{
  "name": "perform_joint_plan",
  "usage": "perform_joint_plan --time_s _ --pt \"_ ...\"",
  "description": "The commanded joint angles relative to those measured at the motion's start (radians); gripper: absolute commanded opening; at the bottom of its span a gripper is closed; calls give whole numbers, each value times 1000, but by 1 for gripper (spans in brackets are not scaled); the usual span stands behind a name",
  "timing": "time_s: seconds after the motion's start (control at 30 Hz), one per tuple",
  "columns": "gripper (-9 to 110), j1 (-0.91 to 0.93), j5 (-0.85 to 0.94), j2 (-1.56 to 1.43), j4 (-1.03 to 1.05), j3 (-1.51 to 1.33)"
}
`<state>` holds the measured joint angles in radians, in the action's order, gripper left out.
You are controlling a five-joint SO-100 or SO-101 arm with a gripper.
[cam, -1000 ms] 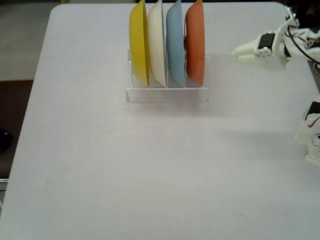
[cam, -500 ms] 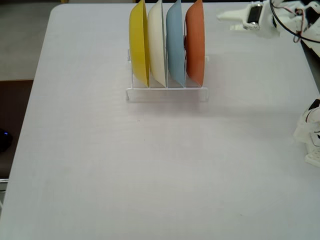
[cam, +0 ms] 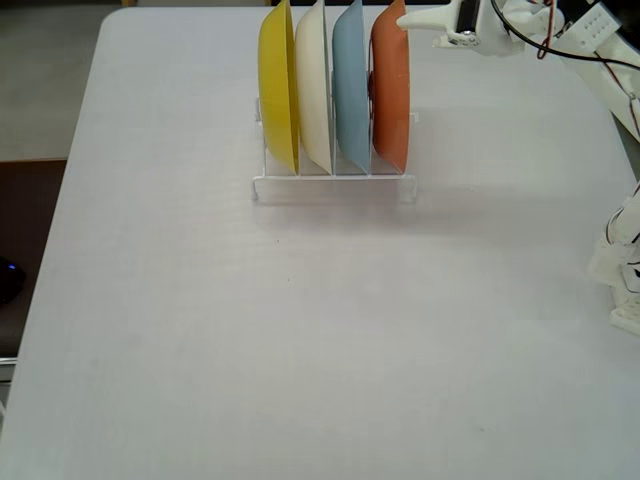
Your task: Please take one of the plates.
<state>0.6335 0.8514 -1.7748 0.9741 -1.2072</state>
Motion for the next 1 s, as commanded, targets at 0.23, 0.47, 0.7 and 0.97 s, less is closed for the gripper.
perform_joint_plan --time_s 0.23,0.47,0.7,0.97 --pt "32 -23 9 83 2 173" --pt "27 -40 3 138 2 216" --pt "22 -55 -11 170 2 245" --pt "0 -66 8 175 2 270"
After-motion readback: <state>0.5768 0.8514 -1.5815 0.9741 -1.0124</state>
